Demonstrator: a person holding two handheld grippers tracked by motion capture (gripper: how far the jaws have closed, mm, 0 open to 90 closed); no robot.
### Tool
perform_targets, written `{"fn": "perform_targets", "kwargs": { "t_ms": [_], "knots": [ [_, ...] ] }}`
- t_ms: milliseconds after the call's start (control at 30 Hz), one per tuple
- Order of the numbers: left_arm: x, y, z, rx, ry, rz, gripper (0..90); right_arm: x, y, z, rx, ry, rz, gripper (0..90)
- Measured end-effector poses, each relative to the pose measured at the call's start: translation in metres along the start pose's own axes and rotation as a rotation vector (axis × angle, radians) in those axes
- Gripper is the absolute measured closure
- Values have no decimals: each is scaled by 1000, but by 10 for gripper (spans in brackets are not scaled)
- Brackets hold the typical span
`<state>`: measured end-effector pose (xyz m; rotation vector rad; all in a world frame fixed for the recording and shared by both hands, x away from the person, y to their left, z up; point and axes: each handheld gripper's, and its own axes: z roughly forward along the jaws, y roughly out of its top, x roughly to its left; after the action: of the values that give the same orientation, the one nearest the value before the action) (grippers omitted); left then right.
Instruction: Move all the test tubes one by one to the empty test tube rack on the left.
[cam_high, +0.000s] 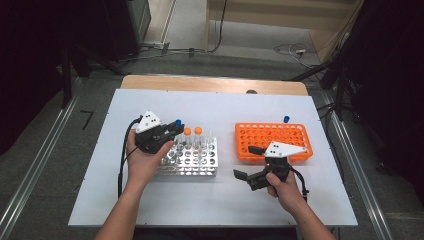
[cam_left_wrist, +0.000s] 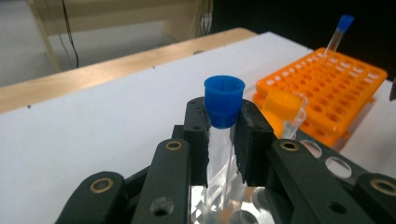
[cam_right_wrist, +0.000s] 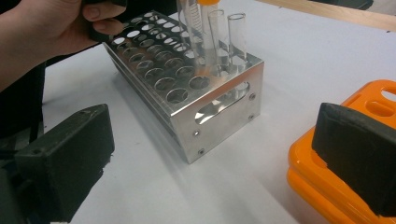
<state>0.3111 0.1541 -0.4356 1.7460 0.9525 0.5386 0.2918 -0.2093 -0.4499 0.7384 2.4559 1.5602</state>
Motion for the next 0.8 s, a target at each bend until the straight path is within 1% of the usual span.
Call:
{"fn": "perform_targets", "kwargs": {
  "t_ms": [67,167,267,367,433,500,533,600,667,800],
  "knots": [
    [0,-1,1,33,2,1,764,0,0,0,1,-1,3,0],
    [-1,-1,1,51,11,3,752,-1,0,1,1,-3,0,0],
    [-1,-2,0,68,1,-5,715,-2,0,1,0,-5,4,0],
    [-1,-3,-1,60,-15,-24,669,-4,0,1,-1,-8,6,0],
    [0,-3,-4,46,-22,-49,631,-5,0,1,-5,-9,10,0],
    [0,-4,-7,32,-33,-69,571,-7,0,0,-6,-14,10,0],
    [0,-4,-9,25,-39,-82,526,-8,0,0,-9,-16,15,0],
    [-1,-6,-11,10,-51,-89,437,-11,1,-1,-12,-20,20,0],
    [-3,-7,-14,7,-59,-93,359,-14,1,-2,-16,-27,27,0],
    [-6,-9,-20,-4,-79,-124,200,-21,3,-5,-24,-43,33,0]
  ]
}}
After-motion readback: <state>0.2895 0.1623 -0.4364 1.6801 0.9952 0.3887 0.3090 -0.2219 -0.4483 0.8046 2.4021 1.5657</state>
